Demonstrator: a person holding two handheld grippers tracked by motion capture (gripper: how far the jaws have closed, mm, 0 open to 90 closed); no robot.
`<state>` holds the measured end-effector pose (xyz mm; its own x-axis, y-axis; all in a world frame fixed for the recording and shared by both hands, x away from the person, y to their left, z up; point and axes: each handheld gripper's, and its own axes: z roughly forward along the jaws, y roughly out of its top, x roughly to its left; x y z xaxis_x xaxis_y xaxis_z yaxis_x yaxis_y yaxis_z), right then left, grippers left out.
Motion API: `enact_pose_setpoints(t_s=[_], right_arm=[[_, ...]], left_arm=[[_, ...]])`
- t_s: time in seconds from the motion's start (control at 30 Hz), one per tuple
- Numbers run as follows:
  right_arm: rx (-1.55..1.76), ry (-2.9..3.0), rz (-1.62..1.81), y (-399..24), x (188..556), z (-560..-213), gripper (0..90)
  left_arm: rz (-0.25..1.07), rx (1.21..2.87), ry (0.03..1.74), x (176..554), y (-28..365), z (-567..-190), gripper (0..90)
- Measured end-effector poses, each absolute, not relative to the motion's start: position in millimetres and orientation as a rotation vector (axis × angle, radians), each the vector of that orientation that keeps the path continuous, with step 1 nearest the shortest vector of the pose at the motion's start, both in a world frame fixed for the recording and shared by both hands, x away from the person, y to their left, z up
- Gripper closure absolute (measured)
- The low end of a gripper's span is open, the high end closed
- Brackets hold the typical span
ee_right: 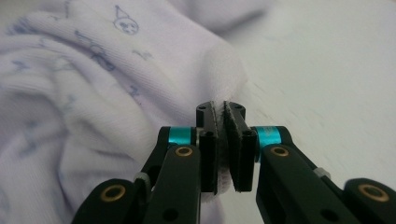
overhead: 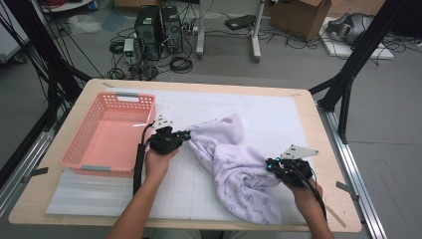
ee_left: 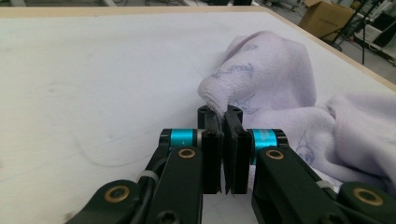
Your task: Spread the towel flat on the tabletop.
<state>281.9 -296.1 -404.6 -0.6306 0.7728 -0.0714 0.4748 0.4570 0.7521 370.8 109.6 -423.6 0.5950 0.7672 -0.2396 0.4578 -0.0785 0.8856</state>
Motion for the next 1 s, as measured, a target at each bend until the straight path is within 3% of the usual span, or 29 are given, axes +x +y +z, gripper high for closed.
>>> enact_pose_setpoints(t_s=[0.27,0.3,0.37,0.43,0.63,1.0], right_arm=[[1.165,2.253,0.738,-340,264,-407,83.3],[1.179,2.257,0.741,-344,262,-406,80.2],[1.192,2.218,0.806,-347,259,-400,64.0],[1.173,2.178,0.936,-344,262,-392,61.2],[1.044,2.209,1.191,-293,291,-382,56.8],[0.96,2.491,1.275,-186,359,-403,50.8]], left_arm=[[0.349,1.68,0.978,372,104,-425,86.3],[0.34,1.675,0.975,372,103,-425,86.3],[0.335,1.685,0.961,372,101,-426,86.1],[0.327,1.685,0.947,371,98,-426,86.1],[0.321,1.684,0.922,369,96,-425,85.4],[0.313,1.682,0.911,368,98,-425,85.2]])
